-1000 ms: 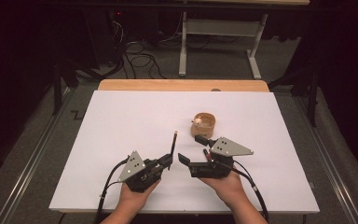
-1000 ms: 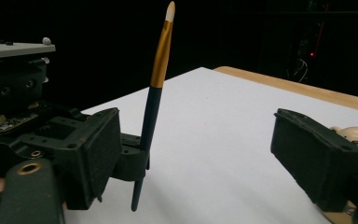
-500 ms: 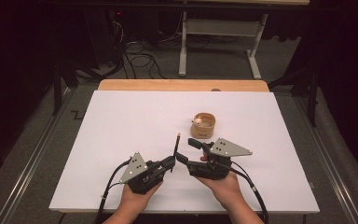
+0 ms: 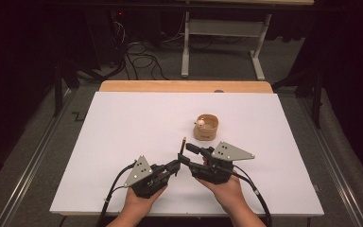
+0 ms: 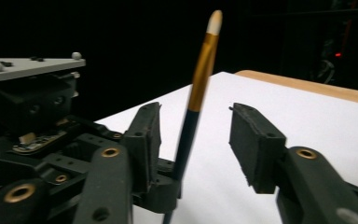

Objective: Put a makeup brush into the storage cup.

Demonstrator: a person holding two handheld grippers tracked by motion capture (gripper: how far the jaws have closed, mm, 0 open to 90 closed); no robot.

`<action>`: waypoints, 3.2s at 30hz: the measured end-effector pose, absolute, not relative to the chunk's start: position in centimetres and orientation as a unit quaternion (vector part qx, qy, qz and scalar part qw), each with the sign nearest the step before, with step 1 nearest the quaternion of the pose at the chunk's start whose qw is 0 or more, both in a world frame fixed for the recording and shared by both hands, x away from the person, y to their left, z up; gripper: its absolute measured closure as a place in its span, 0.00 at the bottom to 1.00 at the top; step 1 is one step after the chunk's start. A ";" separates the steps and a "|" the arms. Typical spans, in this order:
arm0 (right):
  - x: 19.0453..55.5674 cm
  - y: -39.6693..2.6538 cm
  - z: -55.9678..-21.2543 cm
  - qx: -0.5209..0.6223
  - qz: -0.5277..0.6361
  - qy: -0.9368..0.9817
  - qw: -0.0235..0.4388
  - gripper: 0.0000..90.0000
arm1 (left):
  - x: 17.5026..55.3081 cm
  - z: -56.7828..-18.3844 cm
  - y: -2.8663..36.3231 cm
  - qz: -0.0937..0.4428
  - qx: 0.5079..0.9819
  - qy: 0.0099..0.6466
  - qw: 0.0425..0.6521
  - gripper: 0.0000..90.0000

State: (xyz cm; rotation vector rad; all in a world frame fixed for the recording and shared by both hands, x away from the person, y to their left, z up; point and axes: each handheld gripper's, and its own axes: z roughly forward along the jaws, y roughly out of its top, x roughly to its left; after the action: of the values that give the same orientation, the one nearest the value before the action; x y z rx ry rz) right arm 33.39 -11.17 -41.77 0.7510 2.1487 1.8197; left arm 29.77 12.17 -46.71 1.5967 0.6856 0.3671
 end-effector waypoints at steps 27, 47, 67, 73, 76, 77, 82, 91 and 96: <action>33.4 -11.0 -42.2 0.266 0.625 0.731 0.069 0.82 | 29.4 -46.6 11.9 0.159 0.696 0.296 0.635 0.93; 33.4 -11.1 -42.3 0.270 0.630 0.726 0.060 0.93 | 29.4 -46.6 11.9 0.160 0.697 0.299 0.632 0.93; 33.4 -11.0 -42.3 0.266 0.628 0.728 0.067 0.94 | 29.5 -46.6 11.9 0.158 0.700 0.300 0.629 0.93; 33.3 -11.0 -42.3 0.267 0.628 0.728 0.068 0.94 | 29.5 -46.5 11.9 0.156 0.701 0.299 0.629 0.91; 33.3 -10.9 -42.3 0.266 0.626 0.730 0.071 0.94 | 29.5 -46.5 11.9 0.155 0.701 0.299 0.628 0.85; 33.3 -10.9 -42.3 0.266 0.626 0.730 0.071 0.94 | 29.6 -46.5 11.9 0.154 0.701 0.299 0.628 0.84; 33.3 -11.0 -42.3 0.265 0.623 0.731 0.082 0.94 | 29.6 -46.4 12.1 0.155 0.702 0.301 0.626 0.77; 33.6 -11.9 -42.3 0.271 0.617 0.731 0.107 0.94 | 29.8 -46.2 12.6 0.169 0.704 0.307 0.618 0.70; 33.9 -12.8 -42.1 0.279 0.615 0.727 0.125 0.94 | 30.3 -46.1 13.4 0.174 0.704 0.319 0.610 0.61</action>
State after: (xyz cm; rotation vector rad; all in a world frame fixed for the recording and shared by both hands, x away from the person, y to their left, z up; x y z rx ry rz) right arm 33.87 -12.81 -42.07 0.8119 2.1178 1.7917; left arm 30.27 13.35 -46.10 1.6264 0.7361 0.4028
